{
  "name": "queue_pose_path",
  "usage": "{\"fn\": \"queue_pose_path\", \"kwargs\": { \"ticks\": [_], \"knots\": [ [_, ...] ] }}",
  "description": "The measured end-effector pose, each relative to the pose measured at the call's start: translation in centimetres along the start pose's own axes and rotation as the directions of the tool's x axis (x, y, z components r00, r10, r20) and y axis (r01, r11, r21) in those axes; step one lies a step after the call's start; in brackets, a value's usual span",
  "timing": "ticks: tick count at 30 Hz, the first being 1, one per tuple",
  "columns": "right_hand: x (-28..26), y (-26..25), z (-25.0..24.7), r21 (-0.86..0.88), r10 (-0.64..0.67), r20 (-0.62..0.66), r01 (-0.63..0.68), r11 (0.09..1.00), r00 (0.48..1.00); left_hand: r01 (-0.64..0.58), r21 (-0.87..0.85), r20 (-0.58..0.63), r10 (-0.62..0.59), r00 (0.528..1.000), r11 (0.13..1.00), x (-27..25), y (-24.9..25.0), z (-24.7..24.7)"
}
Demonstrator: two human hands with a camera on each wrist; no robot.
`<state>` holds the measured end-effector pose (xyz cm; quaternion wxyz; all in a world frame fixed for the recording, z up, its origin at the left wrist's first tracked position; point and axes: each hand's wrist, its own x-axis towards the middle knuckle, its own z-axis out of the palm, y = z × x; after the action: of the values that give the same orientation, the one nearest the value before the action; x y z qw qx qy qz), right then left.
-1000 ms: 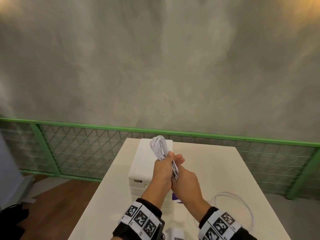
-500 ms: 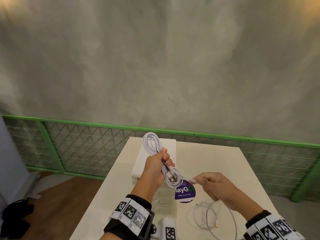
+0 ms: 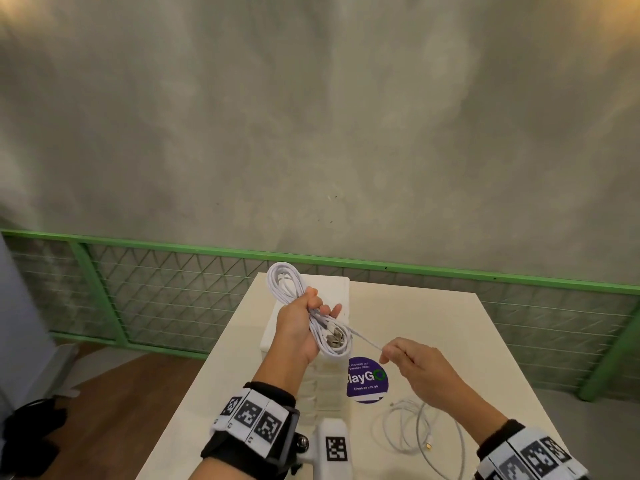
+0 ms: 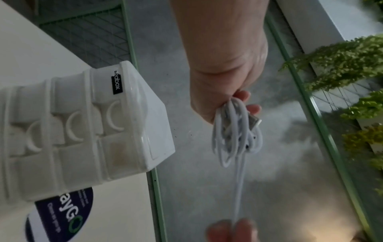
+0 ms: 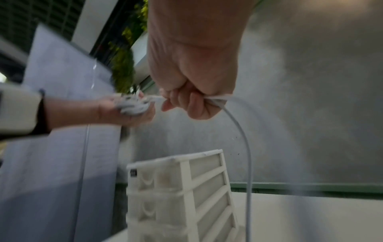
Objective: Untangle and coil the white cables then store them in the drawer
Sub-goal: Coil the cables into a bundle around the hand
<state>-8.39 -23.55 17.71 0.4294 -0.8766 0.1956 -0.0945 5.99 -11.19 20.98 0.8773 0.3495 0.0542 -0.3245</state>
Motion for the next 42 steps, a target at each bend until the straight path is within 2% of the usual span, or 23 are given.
{"fn": "queue_pose_path", "kwargs": {
  "ticks": [3, 6, 9, 13, 15, 17, 19, 21, 23, 25, 27, 29, 32, 35, 39, 42],
  "knots": [
    [-0.3, 1.4, 1.1, -0.102, -0.019, 0.054, 0.025, 0.994, 0.998, 0.018, -0.121, 0.015, -0.016, 1.000, 0.992, 0.3, 0.8, 0.1],
    [-0.6, 4.4, 1.2, -0.341, 0.021, 0.116, 0.020, 0.940, 0.993, -0.010, -0.193, 0.019, 0.014, 1.000, 0.981, 0.7, 2.3, -0.5],
    [-0.1, 7.8, -1.0, -0.633, 0.139, 0.031, -0.088, 0.769, 0.990, -0.094, -0.189, 0.014, 0.099, 0.995, 0.977, 0.9, 4.2, -1.2],
    [0.6, 10.1, -6.4, -0.748, 0.237, -0.186, -0.293, 0.595, 0.954, -0.208, -0.132, -0.011, 0.208, 0.978, 0.969, 0.6, 6.1, -1.3],
    [0.5, 10.5, -8.6, -0.794, 0.333, -0.198, -0.350, 0.497, 0.922, -0.241, -0.137, -0.030, 0.240, 0.970, 0.961, 0.4, 6.8, -1.3],
    [0.9, 10.1, -9.2, -0.807, 0.441, -0.153, -0.369, 0.461, 0.885, -0.263, -0.103, -0.040, 0.260, 0.965, 0.959, 0.2, 7.0, -1.1],
    [1.7, 8.1, -8.4, -0.796, 0.465, -0.052, -0.318, 0.515, 0.884, -0.259, -0.054, -0.035, 0.258, 0.966, 0.964, 0.0, 6.2, -0.7],
    [2.2, 4.8, -6.5, -0.729, 0.392, 0.113, -0.192, 0.657, 0.913, -0.221, -0.023, -0.025, 0.221, 0.975, 0.975, -0.2, 4.7, -0.2],
    [2.2, 0.9, -4.0, -0.509, 0.175, 0.277, -0.010, 0.861, 0.945, -0.172, -0.021, -0.012, 0.171, 0.985, 0.985, -0.3, 3.2, 0.4],
    [1.8, -2.7, -1.1, -0.203, -0.026, 0.301, 0.091, 0.975, 0.953, -0.134, -0.030, 0.005, 0.134, 0.991, 0.991, -0.4, 2.0, 1.0],
    [1.5, -4.3, 1.3, -0.013, -0.143, 0.215, 0.149, 0.989, 0.966, -0.114, -0.052, 0.029, 0.115, 0.993, 0.992, -0.6, 1.4, 1.4],
    [1.5, -4.3, 2.4, 0.043, -0.182, 0.102, 0.179, 0.983, 0.978, -0.105, -0.075, 0.036, 0.108, 0.994, 0.992, -0.7, 1.6, 1.3],
    [1.2, -3.4, 1.8, -0.021, -0.251, -0.024, 0.251, 0.968, 0.968, -0.125, -0.065, -0.019, 0.124, 0.992, 0.990, -0.8, 2.5, 0.7],
    [1.1, -3.0, 1.1, -0.059, -0.319, -0.184, 0.313, 0.948, 0.930, -0.150, -0.004, -0.037, 0.150, 0.988, 0.989, -1.3, 2.7, 0.3],
    [1.2, -2.4, 1.9, -0.147, -0.300, -0.346, 0.265, 0.953, 0.889, -0.200, 0.065, 0.057, 0.197, 0.979, 0.978, -1.7, 2.8, 0.4],
    [0.8, -1.9, 2.3, -0.127, -0.245, -0.383, 0.212, 0.969, 0.891, -0.257, 0.280, 0.128, 0.229, 0.965, 0.925, -1.7, 3.2, 0.4]
  ]
}}
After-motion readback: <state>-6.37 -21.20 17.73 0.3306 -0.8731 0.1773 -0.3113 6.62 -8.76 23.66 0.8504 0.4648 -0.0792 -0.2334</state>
